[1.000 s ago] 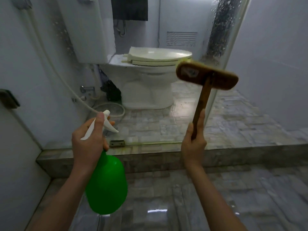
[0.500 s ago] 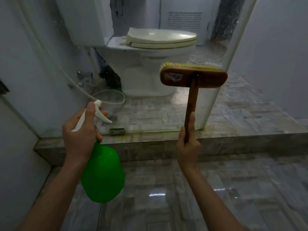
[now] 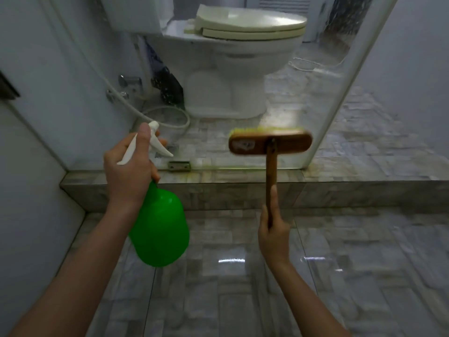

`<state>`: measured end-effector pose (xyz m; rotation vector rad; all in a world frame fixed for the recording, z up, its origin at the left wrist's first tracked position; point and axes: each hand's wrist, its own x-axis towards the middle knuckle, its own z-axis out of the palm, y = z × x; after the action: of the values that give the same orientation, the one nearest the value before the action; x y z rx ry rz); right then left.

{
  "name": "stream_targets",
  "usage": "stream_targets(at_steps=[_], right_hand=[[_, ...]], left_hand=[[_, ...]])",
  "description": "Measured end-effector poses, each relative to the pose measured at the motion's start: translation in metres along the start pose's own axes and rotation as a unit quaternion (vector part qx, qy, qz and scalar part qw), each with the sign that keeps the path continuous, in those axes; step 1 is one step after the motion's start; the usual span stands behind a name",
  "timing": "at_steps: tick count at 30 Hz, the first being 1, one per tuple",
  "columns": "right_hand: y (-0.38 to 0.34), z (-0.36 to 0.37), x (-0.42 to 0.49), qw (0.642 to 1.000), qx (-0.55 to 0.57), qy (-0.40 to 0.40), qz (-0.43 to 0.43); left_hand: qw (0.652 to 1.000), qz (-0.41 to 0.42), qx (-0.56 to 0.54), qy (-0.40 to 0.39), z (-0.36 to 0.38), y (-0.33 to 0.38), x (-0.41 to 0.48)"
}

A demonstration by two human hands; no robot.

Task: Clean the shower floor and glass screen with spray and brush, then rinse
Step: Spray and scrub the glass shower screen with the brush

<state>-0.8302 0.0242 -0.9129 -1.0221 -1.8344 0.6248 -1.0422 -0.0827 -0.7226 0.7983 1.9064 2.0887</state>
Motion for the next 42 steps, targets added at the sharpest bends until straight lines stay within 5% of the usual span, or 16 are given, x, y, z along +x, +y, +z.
stream_targets(at_steps=[6, 12, 15, 20, 27, 34, 38, 42], right_hand=[[0.004, 0.019, -0.054, 0.991, -0.009, -0.088, 0.104], [-0.067, 0.077, -0.070, 0.979, -0.033, -0.189, 0.061], [-0.052, 0.061, -0.067, 0.980, -0.059, -0.178, 0.058], [-0.020, 0.022, -0.054, 0.986, 0.016, -0.046, 0.160], [-0.078, 0.078, -0.074, 0.974, -0.039, -0.221, 0.029], [-0.075, 0.053, -0.066, 0.982, 0.022, -0.073, 0.175], [-0.123, 0.109, -0.083, 0.973, -0.004, -0.194, 0.123], [-0.131, 0.126, -0.085, 0.965, -0.009, -0.235, 0.118]], left_hand=[[1.000, 0.010, 0.001, 0.003, -0.006, -0.002, 0.002], [1.000, 0.015, 0.010, 0.001, -0.007, 0.000, 0.003], [1.000, 0.019, 0.014, 0.006, -0.013, 0.001, 0.004], [1.000, 0.015, 0.016, 0.018, -0.034, 0.002, 0.004], [0.998, 0.027, 0.030, 0.050, -0.056, 0.002, 0.007], [0.996, 0.033, 0.033, 0.077, -0.086, 0.008, 0.007], [0.992, 0.035, 0.041, 0.112, -0.108, 0.010, 0.010], [0.987, 0.055, 0.044, 0.147, -0.130, 0.013, 0.014]])
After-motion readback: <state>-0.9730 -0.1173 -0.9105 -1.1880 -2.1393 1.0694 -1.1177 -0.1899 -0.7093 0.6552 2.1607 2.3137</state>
